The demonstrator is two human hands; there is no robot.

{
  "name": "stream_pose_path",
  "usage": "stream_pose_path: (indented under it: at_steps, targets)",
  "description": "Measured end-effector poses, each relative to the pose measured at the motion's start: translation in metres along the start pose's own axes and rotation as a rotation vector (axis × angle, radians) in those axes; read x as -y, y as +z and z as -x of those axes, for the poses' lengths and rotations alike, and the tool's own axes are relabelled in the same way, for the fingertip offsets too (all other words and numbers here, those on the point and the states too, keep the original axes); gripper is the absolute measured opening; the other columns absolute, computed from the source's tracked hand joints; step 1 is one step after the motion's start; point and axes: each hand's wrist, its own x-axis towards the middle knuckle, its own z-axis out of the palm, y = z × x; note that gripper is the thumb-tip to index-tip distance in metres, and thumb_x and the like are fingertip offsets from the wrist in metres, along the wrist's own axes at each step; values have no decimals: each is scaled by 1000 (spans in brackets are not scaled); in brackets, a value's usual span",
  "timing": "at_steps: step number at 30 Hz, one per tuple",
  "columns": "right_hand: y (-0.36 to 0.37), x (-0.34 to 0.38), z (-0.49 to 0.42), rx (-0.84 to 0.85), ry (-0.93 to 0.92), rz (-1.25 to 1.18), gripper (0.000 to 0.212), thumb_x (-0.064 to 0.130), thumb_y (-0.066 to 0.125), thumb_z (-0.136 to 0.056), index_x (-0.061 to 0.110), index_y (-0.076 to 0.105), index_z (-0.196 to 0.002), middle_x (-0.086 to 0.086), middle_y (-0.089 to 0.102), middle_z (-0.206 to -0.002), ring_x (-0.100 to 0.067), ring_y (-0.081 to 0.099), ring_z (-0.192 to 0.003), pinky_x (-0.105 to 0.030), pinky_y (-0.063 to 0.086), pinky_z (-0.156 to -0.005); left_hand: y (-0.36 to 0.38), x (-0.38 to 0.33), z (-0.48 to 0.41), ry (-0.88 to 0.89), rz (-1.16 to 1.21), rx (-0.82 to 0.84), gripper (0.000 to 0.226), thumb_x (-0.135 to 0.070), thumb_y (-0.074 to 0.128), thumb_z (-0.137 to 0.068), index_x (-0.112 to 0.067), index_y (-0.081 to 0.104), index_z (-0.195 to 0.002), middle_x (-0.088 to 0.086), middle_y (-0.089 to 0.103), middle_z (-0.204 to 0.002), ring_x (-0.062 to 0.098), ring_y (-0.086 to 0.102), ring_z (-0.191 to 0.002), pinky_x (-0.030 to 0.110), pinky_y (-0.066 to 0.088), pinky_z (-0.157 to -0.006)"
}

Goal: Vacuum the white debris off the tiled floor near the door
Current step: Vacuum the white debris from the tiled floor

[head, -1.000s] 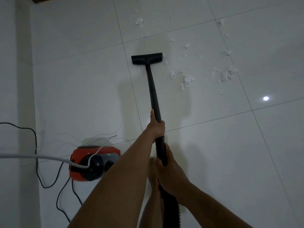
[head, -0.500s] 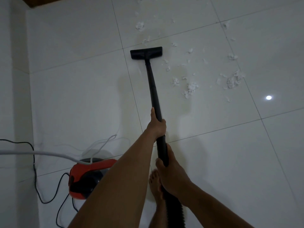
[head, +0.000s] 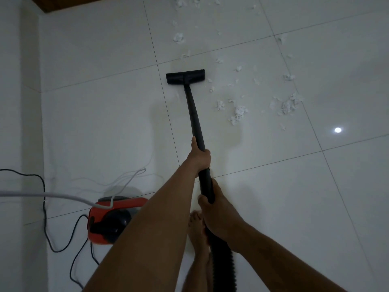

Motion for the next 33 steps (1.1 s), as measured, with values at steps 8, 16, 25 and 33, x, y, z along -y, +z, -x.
stream_pose_path:
  at_steps: [8, 16, 25, 33]
  targets:
    - [-2, -18, 43, 53, 4, 2, 67, 24, 48, -108, 46, 13, -160, -11, 63, -113, -15, 62, -65, -15, 48, -44, 13, 23, 34, -1, 15, 1, 81, -21, 43, -101, -47, -13, -155, 16, 57, -130, 23, 58, -81, 49, 56, -93]
    - [-6, 10, 19, 69, 38, -5, 67, 26, 48, -108, 50, 11, -159, -9, 62, -123, -17, 62, -68, -18, 49, -44, 0, -3, 11, -31, 6, 5, 84, -20, 43, -100, -50, -15, -153, 19, 58, -131, 25, 59, -83, 50, 57, -92]
    - [-30, 77, -44, 44, 35, 26, 72, 24, 47, -107, 48, 5, -160, -13, 62, -106, -15, 60, -57, -21, 50, -46, -27, -74, -50, -25, 18, 5, 82, -21, 42, -103, -48, -16, -153, 20, 60, -128, 23, 59, -76, 49, 58, -90]
    - [-42, 126, -88, 21, 20, 53, 72, 24, 47, -107, 46, 4, -161, -12, 57, -105, -13, 59, -51, -21, 49, -45, -48, -121, -96, -15, 19, 6, 81, -25, 43, -104, -51, -15, -153, 22, 60, -126, 25, 59, -74, 53, 58, -90]
